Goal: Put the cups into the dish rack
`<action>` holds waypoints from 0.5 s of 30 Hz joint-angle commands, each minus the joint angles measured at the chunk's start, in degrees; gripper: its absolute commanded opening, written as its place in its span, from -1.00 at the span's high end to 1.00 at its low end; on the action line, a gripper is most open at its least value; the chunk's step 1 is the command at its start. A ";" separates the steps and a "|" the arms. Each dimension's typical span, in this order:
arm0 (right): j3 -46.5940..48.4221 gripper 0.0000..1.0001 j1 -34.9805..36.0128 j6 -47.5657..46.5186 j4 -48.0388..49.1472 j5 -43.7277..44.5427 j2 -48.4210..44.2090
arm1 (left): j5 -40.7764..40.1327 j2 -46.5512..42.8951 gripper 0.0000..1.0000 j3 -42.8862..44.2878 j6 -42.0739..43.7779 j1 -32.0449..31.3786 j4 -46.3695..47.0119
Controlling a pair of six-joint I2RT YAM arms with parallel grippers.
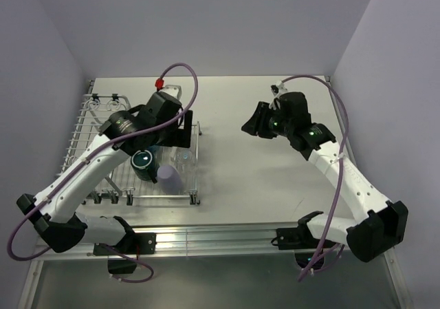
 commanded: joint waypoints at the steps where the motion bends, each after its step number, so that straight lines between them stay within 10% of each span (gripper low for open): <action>1: 5.26 0.09 -0.51 -2.39 -2.34 3.56 -6.76 | 1.68 -4.04 -0.98 2.71 2.92 -1.21 9.01; 15: 4.74 -0.69 -0.68 -4.77 -3.05 16.23 -30.40 | 11.17 -10.81 -0.98 -3.09 6.18 -1.30 25.12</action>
